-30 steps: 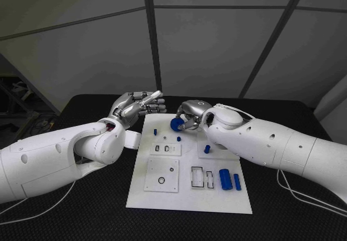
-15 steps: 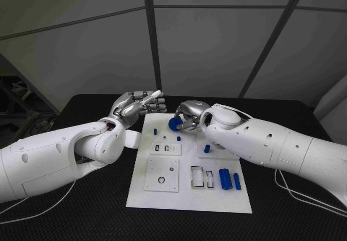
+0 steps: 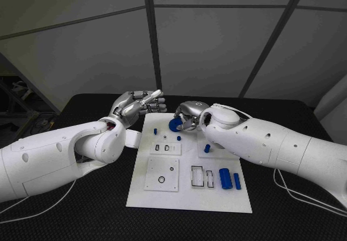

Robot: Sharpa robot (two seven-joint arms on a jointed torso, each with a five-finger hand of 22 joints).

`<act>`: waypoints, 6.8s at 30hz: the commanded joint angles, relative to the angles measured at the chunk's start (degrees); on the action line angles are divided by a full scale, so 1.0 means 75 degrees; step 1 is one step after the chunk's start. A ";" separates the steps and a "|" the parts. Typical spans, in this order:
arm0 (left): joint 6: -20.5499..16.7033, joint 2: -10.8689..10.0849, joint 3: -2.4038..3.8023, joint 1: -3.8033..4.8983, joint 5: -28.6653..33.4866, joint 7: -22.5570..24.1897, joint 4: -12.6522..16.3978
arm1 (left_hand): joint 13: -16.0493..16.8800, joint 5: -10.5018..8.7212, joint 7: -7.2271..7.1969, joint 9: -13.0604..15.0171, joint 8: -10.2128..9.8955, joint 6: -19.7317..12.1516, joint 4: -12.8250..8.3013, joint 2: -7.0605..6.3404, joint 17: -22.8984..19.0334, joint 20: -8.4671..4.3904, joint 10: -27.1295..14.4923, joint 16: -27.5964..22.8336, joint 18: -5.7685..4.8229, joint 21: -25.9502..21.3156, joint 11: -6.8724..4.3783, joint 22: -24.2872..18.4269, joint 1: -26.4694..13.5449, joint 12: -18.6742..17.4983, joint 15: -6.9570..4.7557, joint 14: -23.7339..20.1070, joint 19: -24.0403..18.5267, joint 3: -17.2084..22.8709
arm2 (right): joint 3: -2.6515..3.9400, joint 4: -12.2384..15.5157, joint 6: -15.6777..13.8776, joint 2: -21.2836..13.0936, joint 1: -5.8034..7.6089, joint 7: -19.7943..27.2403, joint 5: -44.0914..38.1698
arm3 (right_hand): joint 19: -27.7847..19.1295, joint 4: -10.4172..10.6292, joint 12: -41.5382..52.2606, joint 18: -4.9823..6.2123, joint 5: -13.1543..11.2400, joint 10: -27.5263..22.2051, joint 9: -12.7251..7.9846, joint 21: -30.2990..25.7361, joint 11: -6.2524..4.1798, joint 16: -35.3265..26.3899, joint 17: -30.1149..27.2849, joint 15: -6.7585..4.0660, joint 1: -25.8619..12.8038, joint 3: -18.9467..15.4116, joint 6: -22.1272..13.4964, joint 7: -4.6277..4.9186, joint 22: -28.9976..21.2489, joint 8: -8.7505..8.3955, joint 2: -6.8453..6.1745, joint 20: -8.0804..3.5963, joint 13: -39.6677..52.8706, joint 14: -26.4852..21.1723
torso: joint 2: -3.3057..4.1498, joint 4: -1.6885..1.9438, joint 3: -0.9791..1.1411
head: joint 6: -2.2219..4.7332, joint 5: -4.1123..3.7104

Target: Assemble the parts on the task board

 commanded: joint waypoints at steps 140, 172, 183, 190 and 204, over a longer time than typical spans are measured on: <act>0.0243 0.0092 -0.0005 -0.0049 -0.0026 -0.0013 -0.0378 | 0.0021 -0.0015 -0.0013 0.0009 -0.0036 0.0261 -0.0061 0.0145 0.0092 0.0011 0.0343 -0.0221 -0.0125 -0.0132 -0.0076 -0.0101 0.0006 -0.0052 -0.0002 0.0081 0.0091 -0.0239 | -0.0007 0.0100 -0.0343 -0.2935 -0.0407 0.2076 0.2623 | -0.0182 0.0177 -0.0142 -0.0004 0.0760 -0.0085 0.0135 -0.0251 -0.0038 0.0027 -0.0039 0.0054 0.0044 -0.0668 0.0964 -0.0024 0.0749 -0.0249 0.0146 0.0029 0.0493 0.0046 | -0.0062 -0.0091 0.0012 | -0.0040 -0.0429; 0.0236 0.0053 -0.0005 -0.0049 -0.0026 -0.0028 -0.0355 | 0.0016 -0.0015 0.0002 0.0003 -0.0054 0.0245 -0.0064 0.0162 0.0097 0.0014 0.0326 -0.0234 -0.0127 -0.0138 -0.0064 -0.0107 0.0009 -0.0071 0.0004 0.0082 0.0093 -0.0246 | -0.0007 0.0064 -0.0364 -0.2837 -0.0411 0.2046 0.2581 | -0.0114 0.0266 -0.0096 -0.0020 0.0654 -0.0030 0.0279 -0.0221 -0.0110 0.0043 -0.0032 0.0053 0.0142 -0.0592 0.1878 -0.0110 0.0837 0.0191 0.0448 0.0040 0.0558 0.0039 | -0.0069 -0.0092 0.0017 | -0.0055 -0.0405; 0.0238 0.0030 -0.0005 -0.0049 -0.0026 -0.0029 -0.0345 | 0.0016 -0.0015 0.0002 0.0003 -0.0054 0.0245 -0.0064 0.0162 0.0097 0.0014 0.0326 -0.0234 -0.0127 -0.0138 -0.0064 -0.0107 0.0009 -0.0071 0.0004 0.0082 0.0093 -0.0246 | -0.0003 0.0498 -0.0658 -0.3038 -0.0409 0.1961 0.2575 | -0.0065 0.0232 -0.0089 -0.0035 0.0761 -0.0014 0.0291 -0.0191 -0.0157 0.0046 -0.0028 0.0032 0.0230 -0.0510 0.1935 -0.0152 0.0901 0.0212 0.0532 0.0014 0.0575 0.0040 | -0.0096 -0.0107 0.0001 | -0.0054 -0.0395; 0.0229 0.0005 -0.0005 -0.0048 -0.0026 -0.0036 -0.0350 | 0.0016 -0.0015 0.0002 0.0003 -0.0054 0.0245 -0.0064 0.0162 0.0097 0.0014 0.0326 -0.0234 -0.0127 -0.0138 -0.0064 -0.0107 0.0009 -0.0071 0.0004 0.0082 0.0093 -0.0246 | 0.0014 0.1517 -0.0721 -0.3257 -0.0360 0.1551 0.2546 | -0.0056 0.0217 -0.0100 -0.0038 0.0805 -0.0021 0.0284 -0.0186 -0.0160 0.0046 -0.0028 0.0033 0.0243 -0.0501 0.1912 -0.0148 0.0913 0.0192 0.0514 0.0010 0.0565 0.0040 | -0.0139 -0.0118 -0.0025 | -0.0054 -0.0346; 0.0238 0.0049 -0.0005 -0.0046 -0.0026 -0.0050 -0.0380 | 0.0016 -0.0015 0.0002 0.0003 -0.0054 0.0245 -0.0064 0.0162 0.0097 0.0014 0.0326 -0.0234 -0.0127 -0.0138 -0.0064 -0.0107 0.0009 -0.0071 0.0004 0.0082 0.0093 -0.0246 | 0.0021 0.2585 -0.0694 -0.2348 -0.0313 0.0591 0.1580 | -0.0100 0.0152 -0.0158 -0.0026 0.0412 -0.0062 0.0248 -0.0216 -0.0129 0.0045 -0.0031 0.0072 0.0325 -0.0336 0.1813 -0.0104 0.0862 0.0082 0.0522 0.0033 0.0520 0.0038 | -0.0125 -0.0109 -0.0021 | -0.0109 -0.0166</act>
